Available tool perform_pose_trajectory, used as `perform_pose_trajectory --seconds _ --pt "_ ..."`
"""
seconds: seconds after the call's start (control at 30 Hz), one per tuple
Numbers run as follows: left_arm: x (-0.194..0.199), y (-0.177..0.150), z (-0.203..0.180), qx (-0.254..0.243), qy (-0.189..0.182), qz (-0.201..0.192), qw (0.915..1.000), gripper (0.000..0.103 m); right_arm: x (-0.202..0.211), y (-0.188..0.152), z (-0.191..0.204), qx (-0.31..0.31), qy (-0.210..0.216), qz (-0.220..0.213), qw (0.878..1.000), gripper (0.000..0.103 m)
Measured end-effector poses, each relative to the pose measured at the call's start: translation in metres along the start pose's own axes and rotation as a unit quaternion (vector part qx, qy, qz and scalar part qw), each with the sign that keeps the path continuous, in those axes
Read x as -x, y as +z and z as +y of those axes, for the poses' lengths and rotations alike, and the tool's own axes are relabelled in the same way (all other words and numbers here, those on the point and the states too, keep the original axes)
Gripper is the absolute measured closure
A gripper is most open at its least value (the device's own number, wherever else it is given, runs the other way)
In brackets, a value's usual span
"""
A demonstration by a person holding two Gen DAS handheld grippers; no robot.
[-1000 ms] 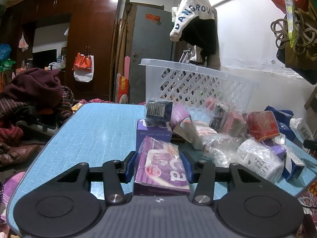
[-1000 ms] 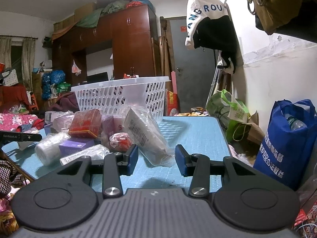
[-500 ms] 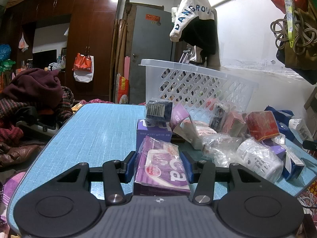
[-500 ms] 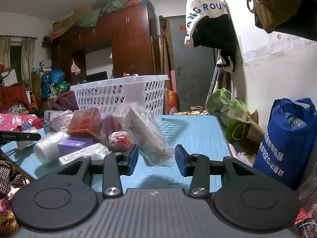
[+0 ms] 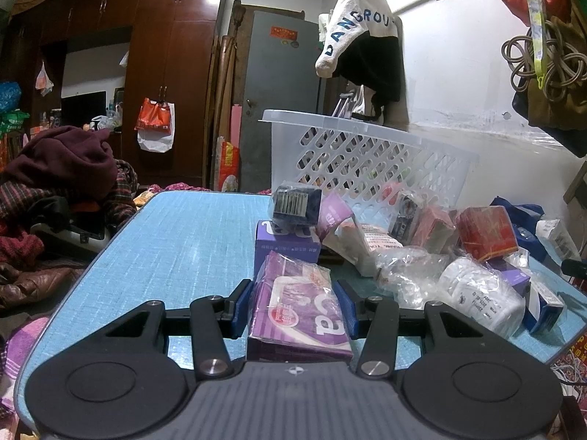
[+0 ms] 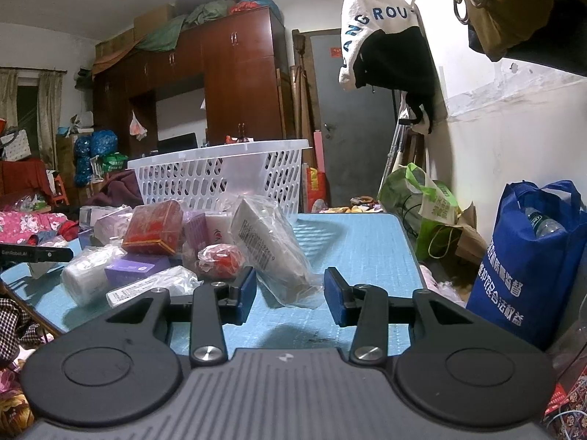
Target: Organize objects
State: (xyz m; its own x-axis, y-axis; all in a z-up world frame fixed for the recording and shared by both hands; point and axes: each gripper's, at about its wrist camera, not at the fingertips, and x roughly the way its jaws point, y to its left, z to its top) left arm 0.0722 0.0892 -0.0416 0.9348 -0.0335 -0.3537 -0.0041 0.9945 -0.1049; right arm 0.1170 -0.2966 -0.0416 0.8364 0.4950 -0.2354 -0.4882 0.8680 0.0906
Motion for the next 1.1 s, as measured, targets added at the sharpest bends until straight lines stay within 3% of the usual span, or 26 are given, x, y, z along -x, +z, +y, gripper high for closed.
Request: perform_pose_trajectory --seconds 0.27,0.47,0.6,0.7,0.8,0.83,0.87,0.9,0.97,1.03,1.1 --pt "0.009 0.014 0.004 0.013 -0.022 -0.012 0.9996 0.051 0.002 0.015 0.0 0.001 0.005 -0.014 1.0 0.059" --pt "0.012 0.081 -0.009 -0.018 -0.049 -0.062 0.9967 0.051 -0.013 0.077 0.016 0.015 0.047 -0.058 0.997 0.059" --pt "-0.022 0.141 -0.03 -0.039 -0.067 -0.063 0.995 0.051 -0.063 0.127 0.038 0.036 0.075 -0.047 0.995 0.059" --pt "-0.065 0.173 -0.046 -0.047 -0.065 -0.033 0.9962 0.051 -0.106 0.153 0.056 0.057 0.078 -0.023 0.995 0.059" --pt "-0.105 0.185 -0.053 -0.041 -0.063 -0.002 0.9972 0.05 -0.137 0.162 0.068 0.074 0.072 0.001 0.995 0.059" --pt "-0.118 0.187 -0.054 -0.042 -0.057 0.004 0.9975 0.042 -0.147 0.162 0.07 0.076 0.07 0.008 0.995 0.058" --pt "-0.129 0.189 -0.053 -0.044 -0.049 0.014 0.9977 0.023 -0.156 0.162 0.072 0.082 0.064 0.018 0.994 0.057" --pt "-0.137 0.19 -0.053 -0.039 -0.039 0.019 0.9983 0.017 -0.163 0.16 0.075 0.088 0.054 0.027 0.994 0.054" --pt "-0.136 0.188 -0.05 -0.034 -0.033 0.017 0.9987 0.014 -0.163 0.157 0.074 0.085 0.039 0.031 0.995 0.036" --pt "-0.114 0.179 -0.046 -0.038 -0.04 -0.001 0.9985 0.014 -0.142 0.15 0.074 0.082 0.046 0.018 0.995 0.004" --pt "-0.08 0.157 -0.04 -0.042 -0.04 -0.016 0.9982 0.01 -0.107 0.136 0.074 0.093 0.047 -0.006 0.995 0.0"
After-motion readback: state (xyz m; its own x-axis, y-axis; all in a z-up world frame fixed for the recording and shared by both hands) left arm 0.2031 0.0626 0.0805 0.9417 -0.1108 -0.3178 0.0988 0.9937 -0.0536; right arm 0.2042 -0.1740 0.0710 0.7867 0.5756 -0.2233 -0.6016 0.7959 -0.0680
